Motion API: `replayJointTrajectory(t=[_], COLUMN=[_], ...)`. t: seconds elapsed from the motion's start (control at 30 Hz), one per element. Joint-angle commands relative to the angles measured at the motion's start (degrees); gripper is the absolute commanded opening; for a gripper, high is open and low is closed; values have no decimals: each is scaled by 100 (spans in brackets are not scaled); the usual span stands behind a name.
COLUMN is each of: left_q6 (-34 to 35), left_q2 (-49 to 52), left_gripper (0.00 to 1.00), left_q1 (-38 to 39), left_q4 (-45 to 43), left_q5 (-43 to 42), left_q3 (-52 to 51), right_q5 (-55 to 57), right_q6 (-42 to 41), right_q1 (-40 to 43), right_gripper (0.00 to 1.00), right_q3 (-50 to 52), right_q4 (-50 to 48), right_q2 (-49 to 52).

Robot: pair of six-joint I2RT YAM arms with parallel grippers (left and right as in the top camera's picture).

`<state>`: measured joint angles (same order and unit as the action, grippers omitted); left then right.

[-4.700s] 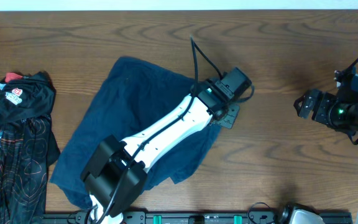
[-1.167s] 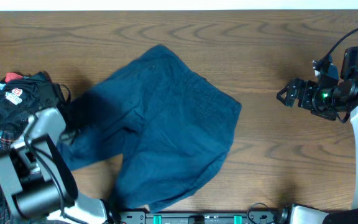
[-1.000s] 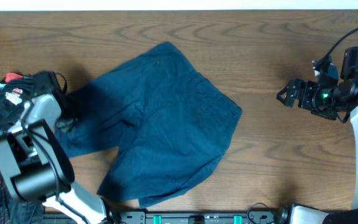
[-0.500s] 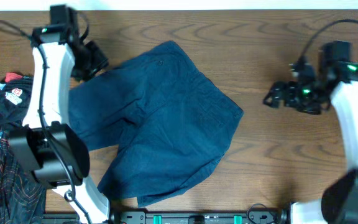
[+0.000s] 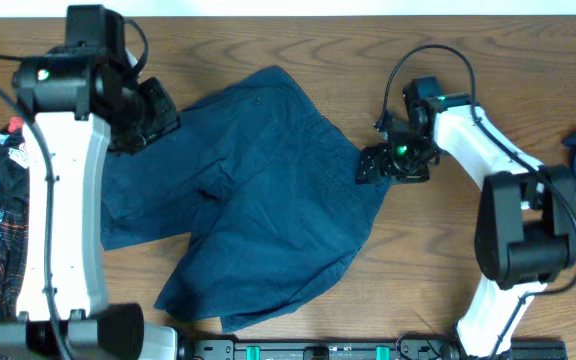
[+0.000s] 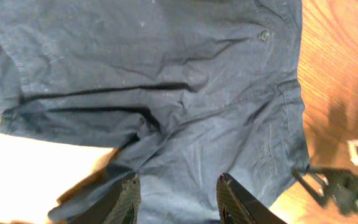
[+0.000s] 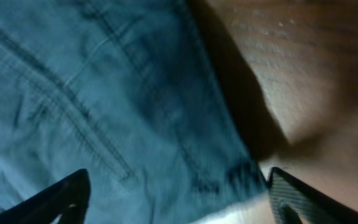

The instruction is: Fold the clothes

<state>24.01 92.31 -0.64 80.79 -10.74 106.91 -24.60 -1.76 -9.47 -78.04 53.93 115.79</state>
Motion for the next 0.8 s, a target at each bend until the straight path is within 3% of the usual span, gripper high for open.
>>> replayJointTrajectory(t=[0.0, 0.07, 0.13, 0.17, 0.2, 0.27, 0.43, 0.77], left_q6=[-133, -133, -175, -175, -197, -197, -192, -192], left_q2=[-229, -289, -297, -295, -295, -295, -293, -293], left_gripper=[43, 43, 43, 43, 42, 36, 35, 34], left_q1=[-17, -17, -17, -17, -17, -17, -11, 568], left_q4=[144, 221, 256, 275, 289, 313, 310, -275], left_q5=[114, 111, 111, 111, 109, 109, 105, 105], left_q3=[94, 94, 94, 94, 90, 70, -133, -833], right_q5=[-391, -396, -398, -398, -393, -358, 2, 37], right_q6=[-299, -337, -343, -372, -402, -494, -1054, -1274], right_q1=[-20, -20, -20, -20, -20, 9, 463, 2564], right_gripper=[88, 84, 52, 23, 1, 1, 1, 1], right_q3=[-57, -57, -57, -57, -57, -57, -61, -61], right_q4=[-151, -214, -267, -302, -334, -404, -573, -363], right_q2=[240, 267, 267, 267, 267, 267, 173, -216])
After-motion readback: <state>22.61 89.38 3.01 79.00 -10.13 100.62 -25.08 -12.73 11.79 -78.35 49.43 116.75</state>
